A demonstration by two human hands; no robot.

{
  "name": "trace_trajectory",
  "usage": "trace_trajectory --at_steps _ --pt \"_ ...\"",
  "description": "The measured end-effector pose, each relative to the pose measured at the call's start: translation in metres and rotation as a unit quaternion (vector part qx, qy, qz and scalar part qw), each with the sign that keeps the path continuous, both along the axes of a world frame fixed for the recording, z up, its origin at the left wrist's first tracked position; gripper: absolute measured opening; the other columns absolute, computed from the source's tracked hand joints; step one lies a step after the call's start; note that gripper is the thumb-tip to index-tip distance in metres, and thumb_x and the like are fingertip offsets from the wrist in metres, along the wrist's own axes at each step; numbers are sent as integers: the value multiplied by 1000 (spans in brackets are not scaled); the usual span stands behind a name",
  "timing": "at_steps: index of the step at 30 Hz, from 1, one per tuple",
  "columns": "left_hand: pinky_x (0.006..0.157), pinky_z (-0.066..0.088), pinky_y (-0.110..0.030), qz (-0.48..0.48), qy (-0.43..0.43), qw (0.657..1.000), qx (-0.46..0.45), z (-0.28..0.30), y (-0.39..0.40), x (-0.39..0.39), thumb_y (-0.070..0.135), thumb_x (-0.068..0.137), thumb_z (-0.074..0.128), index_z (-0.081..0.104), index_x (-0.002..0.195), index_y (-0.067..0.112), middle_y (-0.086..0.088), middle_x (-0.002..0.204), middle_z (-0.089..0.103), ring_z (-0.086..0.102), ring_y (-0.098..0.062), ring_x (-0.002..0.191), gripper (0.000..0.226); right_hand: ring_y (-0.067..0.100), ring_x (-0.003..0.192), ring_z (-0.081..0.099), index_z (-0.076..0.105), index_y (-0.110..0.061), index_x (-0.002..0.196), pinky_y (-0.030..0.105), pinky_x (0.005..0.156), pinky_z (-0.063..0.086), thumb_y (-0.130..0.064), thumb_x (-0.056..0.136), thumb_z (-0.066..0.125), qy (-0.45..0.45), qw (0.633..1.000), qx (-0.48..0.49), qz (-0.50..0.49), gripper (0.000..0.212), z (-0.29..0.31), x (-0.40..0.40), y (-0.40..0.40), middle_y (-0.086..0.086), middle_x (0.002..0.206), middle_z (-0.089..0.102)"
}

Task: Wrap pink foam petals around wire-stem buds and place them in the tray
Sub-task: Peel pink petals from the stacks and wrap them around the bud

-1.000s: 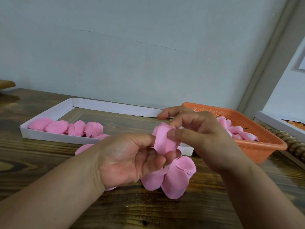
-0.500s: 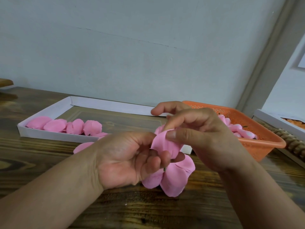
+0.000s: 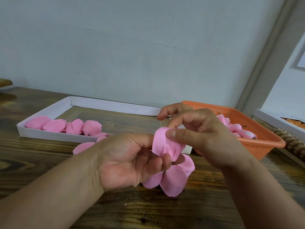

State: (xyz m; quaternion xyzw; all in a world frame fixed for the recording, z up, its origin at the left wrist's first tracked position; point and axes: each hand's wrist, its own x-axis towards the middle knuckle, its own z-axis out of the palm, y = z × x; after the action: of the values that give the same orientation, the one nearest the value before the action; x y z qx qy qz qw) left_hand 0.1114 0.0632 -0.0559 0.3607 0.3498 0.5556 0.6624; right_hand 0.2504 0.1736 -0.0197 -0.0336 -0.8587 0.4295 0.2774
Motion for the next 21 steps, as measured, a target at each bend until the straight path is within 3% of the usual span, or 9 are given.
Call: trace_trajectory --at_steps 3,9,16,21 --pt "45 52 -20 31 -24 999 -19 3 0 4 0 92 37 54 95 -1 -17 80 53 60 -15 50 17 7 98 59 63 -15 72 29 84 42 -13 77 62 -6 999 43 -17 6 -1 -1 0 -2 106 62" --pt "42 51 -21 70 -61 995 -45 8 0 12 2 95 33 50 101 2 -17 75 51 58 -16 45 18 -1 87 53 61 -2 72 10 76 35 -8 75 57 14 977 191 -95 8 -2 -4 -3 -3 98 62" --pt "43 51 -22 95 -84 990 -53 7 -1 14 0 94 37 49 111 0 -17 75 55 61 -17 48 21 16 87 56 59 -3 68 29 82 43 -6 73 59 54 945 292 -136 6 -4 -7 -5 1 88 63" --pt "46 54 -21 89 -81 992 -41 12 -4 13 -5 74 54 67 85 -11 -20 72 63 63 -19 52 17 16 86 56 58 -4 68 31 82 43 -6 72 59 57 941 304 -140 5 -5 -8 -3 2 88 63"
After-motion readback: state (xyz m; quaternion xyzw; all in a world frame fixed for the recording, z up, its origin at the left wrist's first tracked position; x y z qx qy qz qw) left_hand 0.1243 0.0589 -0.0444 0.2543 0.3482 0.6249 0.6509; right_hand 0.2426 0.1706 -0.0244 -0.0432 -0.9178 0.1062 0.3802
